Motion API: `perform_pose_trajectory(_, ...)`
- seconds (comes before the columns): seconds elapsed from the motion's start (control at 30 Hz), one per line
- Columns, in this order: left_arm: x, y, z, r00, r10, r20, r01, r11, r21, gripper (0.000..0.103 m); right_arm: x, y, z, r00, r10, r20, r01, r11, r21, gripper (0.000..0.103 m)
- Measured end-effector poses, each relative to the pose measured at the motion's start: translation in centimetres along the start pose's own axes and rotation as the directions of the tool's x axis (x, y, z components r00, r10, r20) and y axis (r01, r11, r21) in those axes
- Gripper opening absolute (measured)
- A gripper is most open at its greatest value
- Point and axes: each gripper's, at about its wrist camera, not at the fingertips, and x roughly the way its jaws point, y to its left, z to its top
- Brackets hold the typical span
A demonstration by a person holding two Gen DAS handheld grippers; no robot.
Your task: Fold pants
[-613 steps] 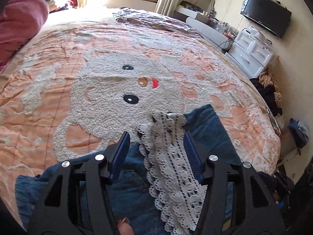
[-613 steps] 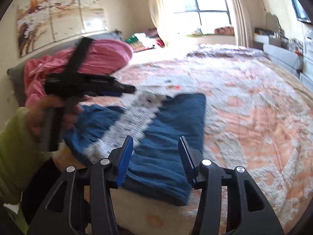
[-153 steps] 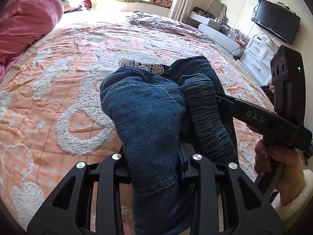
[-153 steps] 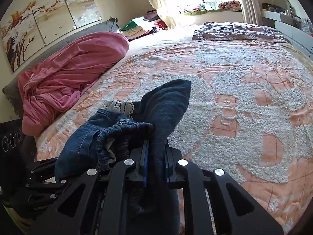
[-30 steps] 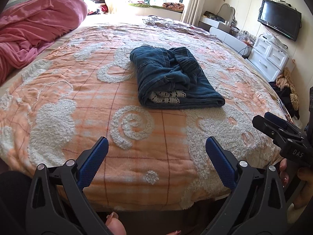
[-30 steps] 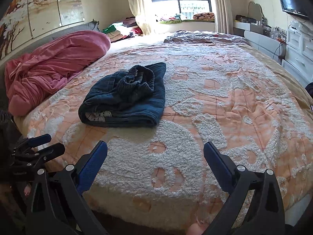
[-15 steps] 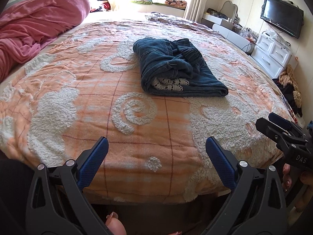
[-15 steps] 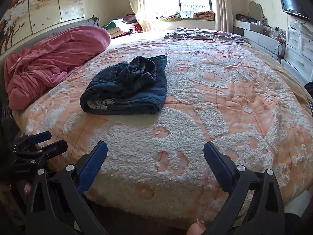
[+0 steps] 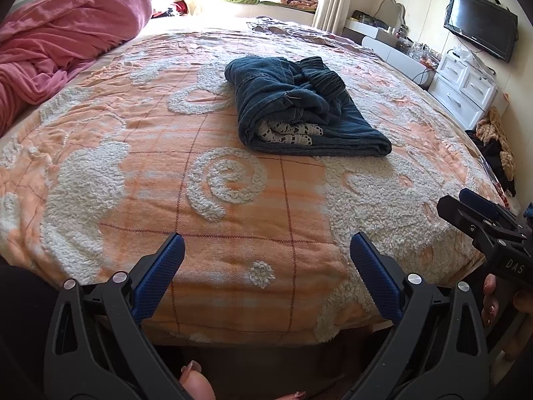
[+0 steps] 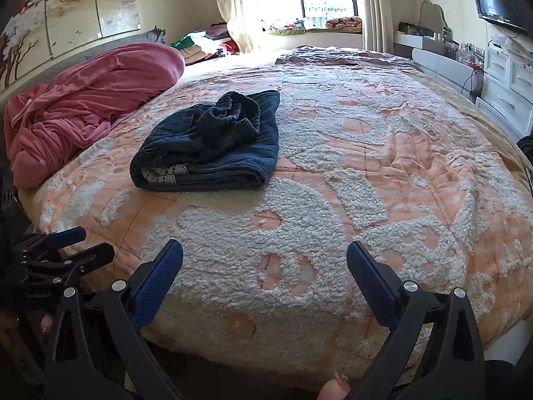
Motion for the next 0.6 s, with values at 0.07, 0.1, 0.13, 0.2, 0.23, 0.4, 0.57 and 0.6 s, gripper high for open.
perform_pose_trajectory(0.07,0.01,0.06,0.01,1.0,-0.001,-0.001,0.001,1.0,-0.001,0.093,0.04,-0.01,-0.03,1.0,0.003,-0.003,-0.003,1.0,0.002,0.098)
perform_pose_trajectory(0.1,0.0,0.01,0.01,1.0,-0.001,-0.001,0.001,1.0,-0.002,0.093,0.08,-0.02,-0.03,1.0,0.002,-0.004,-0.002,1.0,0.003,0.098)
perform_pose_trajectory(0.13,-0.01,-0.02,0.02,1.0,-0.002,-0.001,0.002,1.0,-0.002,0.093,0.09,-0.04,-0.02,1.0,0.0,-0.004,0.0,1.0,0.004,0.098)
perform_pose_trajectory(0.2,-0.06,-0.03,0.06,1.0,0.001,0.001,-0.001,1.0,-0.002,0.093,0.11,-0.07,-0.05,1.0,0.001,-0.004,-0.001,1.0,0.008,0.098)
perform_pose_trajectory(0.23,-0.07,-0.06,0.07,1.0,-0.001,0.002,0.001,1.0,-0.003,0.093,0.13,-0.08,-0.05,1.0,0.0,-0.005,0.0,1.0,0.009,0.098)
perform_pose_trajectory(0.4,-0.15,-0.13,0.13,1.0,0.002,0.001,-0.002,1.0,-0.001,0.093,0.2,-0.08,-0.08,1.0,-0.006,-0.007,0.006,1.0,0.003,0.098)
perform_pose_trajectory(0.57,-0.31,-0.2,0.11,1.0,-0.002,0.005,0.002,1.0,0.004,0.093,0.26,-0.16,-0.1,1.0,-0.008,-0.006,0.008,1.0,0.007,0.098)
perform_pose_trajectory(0.6,-0.29,-0.22,0.13,1.0,-0.002,0.005,0.002,1.0,0.004,0.093,0.3,-0.21,-0.08,1.0,-0.007,-0.007,0.007,1.0,0.01,0.098)
